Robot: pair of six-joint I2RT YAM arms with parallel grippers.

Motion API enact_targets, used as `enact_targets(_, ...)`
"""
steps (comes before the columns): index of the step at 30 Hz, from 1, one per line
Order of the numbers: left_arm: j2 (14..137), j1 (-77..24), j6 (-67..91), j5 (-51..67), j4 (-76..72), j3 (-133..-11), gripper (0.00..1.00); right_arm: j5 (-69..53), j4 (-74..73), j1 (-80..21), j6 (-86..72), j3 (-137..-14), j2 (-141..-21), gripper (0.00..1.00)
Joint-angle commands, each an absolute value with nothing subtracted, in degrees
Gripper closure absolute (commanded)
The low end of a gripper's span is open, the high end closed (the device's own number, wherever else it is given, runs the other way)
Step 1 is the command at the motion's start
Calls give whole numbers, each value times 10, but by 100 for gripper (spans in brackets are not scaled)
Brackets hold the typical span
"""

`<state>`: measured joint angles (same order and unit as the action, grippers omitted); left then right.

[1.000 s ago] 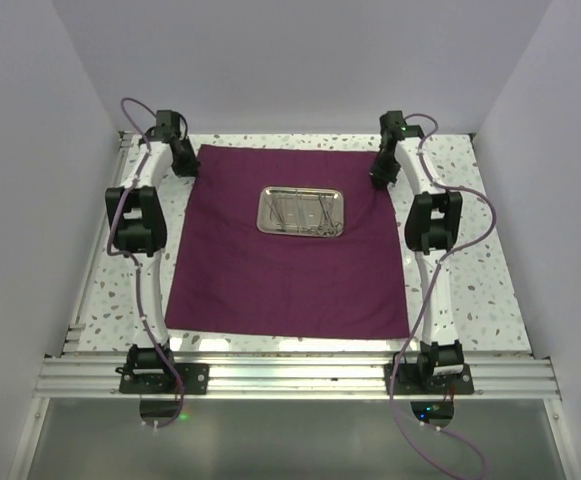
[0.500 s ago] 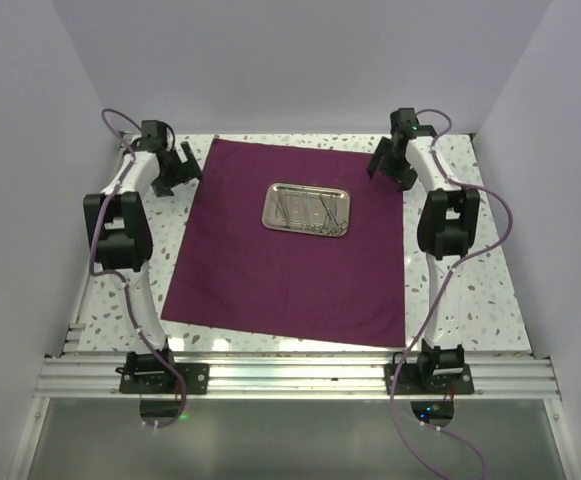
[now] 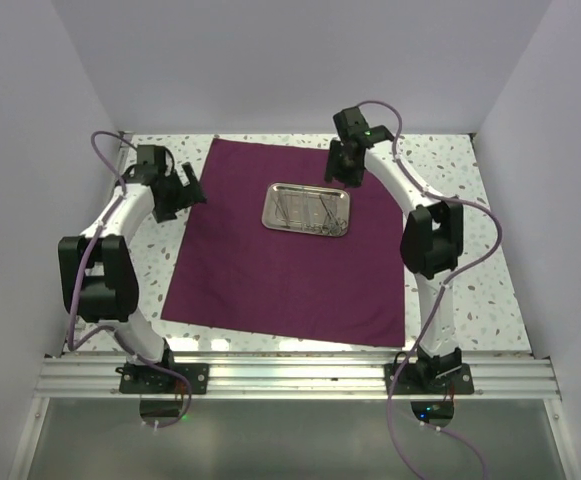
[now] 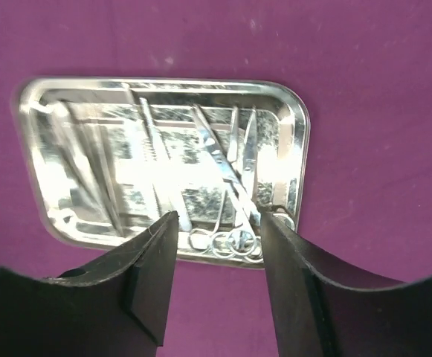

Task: Open and lay out the surgical kit
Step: Pick up the medical item from the container.

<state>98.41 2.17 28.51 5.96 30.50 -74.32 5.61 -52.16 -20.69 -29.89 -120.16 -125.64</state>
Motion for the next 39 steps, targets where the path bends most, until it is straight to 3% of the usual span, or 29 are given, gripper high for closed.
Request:
enact_targets(1,925,4,291,76,279,-704,0,62,-537,-199,-287,-1203,-1289,50)
enact_targets(8,886,-44,287,69,281,-664,0,87,-560,-226,-277,-1215,-1335,54)
enact_targets(25,853,-54,287,57,286,-645,0,117,-583,-246,-261,-1232,-1387,56)
enact_targets(28,853,-54,287,55,287,-645,0,125,-589,-248,-258,-1238,-1401,64)
enact_targets(35,853,-54,284,48,289,-646,0,143,-606,-248,-257,-1245,-1410,97)
enact_targets(39,854,-54,283,48,289,-646,0,156,-618,-247,-252,-1260,-1394,100)
